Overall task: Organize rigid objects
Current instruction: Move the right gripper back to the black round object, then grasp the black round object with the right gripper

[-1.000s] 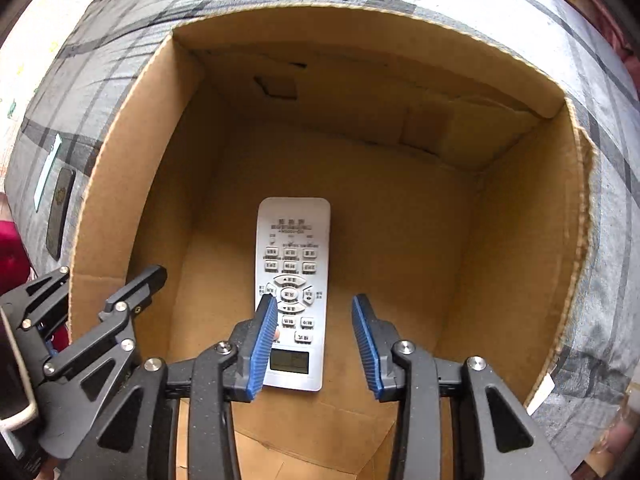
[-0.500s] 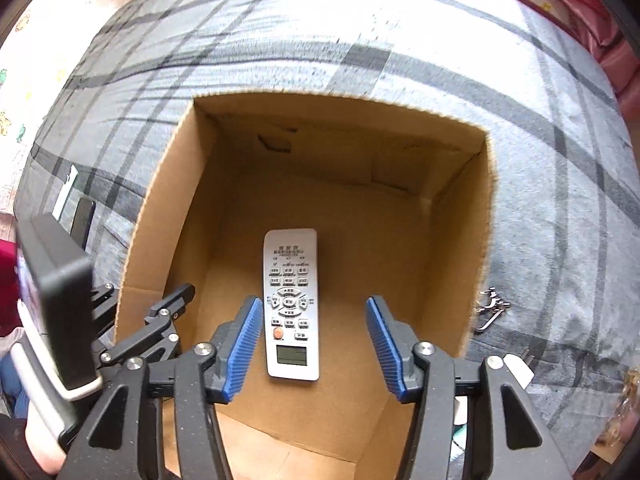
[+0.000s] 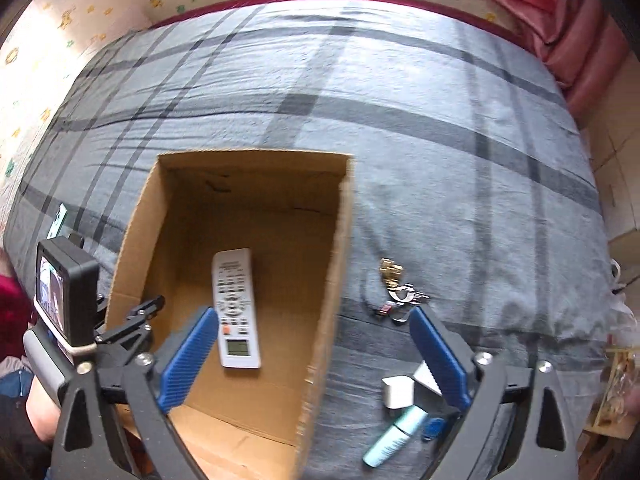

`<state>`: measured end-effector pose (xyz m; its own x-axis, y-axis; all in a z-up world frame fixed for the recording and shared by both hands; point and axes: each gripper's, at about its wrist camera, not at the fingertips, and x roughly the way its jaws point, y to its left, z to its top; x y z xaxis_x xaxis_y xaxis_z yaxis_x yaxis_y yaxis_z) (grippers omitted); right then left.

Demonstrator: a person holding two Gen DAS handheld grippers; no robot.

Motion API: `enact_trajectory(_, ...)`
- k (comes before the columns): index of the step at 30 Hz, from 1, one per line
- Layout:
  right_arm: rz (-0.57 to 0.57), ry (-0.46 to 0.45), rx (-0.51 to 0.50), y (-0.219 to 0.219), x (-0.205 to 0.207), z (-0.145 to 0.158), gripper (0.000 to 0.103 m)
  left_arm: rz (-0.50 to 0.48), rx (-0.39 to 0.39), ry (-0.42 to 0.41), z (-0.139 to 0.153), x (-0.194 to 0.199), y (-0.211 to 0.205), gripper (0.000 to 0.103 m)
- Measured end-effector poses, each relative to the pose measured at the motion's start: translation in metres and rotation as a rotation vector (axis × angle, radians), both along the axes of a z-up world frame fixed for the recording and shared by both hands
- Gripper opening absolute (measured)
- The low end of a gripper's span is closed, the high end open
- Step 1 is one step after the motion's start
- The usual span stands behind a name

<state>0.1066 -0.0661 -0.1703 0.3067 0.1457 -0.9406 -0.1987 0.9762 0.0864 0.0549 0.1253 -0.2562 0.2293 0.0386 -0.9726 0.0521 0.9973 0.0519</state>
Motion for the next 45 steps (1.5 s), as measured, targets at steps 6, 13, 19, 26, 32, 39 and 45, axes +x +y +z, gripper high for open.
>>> enact_trajectory(6, -0.120, 0.006, -0.037, -0.052, -0.012, -0.003, 0.100, 0.001, 0.001, -0.004, -0.002, -0.001, -0.001, 0.013)
enact_trajectory(13, -0.269, 0.071, -0.080, -0.114, -0.031, -0.030, 0.100, 0.003, -0.008, -0.009, 0.000, -0.001, 0.001, 0.013)
enact_trajectory(19, -0.405, 0.148, -0.072, -0.157, -0.050, -0.063, 0.100, -0.001, -0.009, -0.011, 0.000, -0.001, 0.003, 0.013)
enact_trajectory(26, -0.535, 0.236, -0.042, -0.188, -0.073, -0.100, 0.100, -0.008, -0.004, -0.009, -0.001, 0.000, 0.003, 0.013)
enact_trajectory(32, -0.594, 0.275, -0.027, -0.199, -0.090, -0.123, 0.100, -0.007, -0.002, -0.008, -0.002, 0.001, 0.002, 0.013)
enact_trajectory(39, -0.616, 0.340, -0.064, -0.202, -0.101, -0.151, 0.099, -0.013, 0.005, -0.009, -0.002, 0.000, 0.000, 0.013)
enact_trajectory(45, -0.621, 0.360, -0.070, -0.201, -0.111, -0.155, 0.086, -0.011, 0.000, -0.010, -0.002, 0.000, 0.000, 0.013)
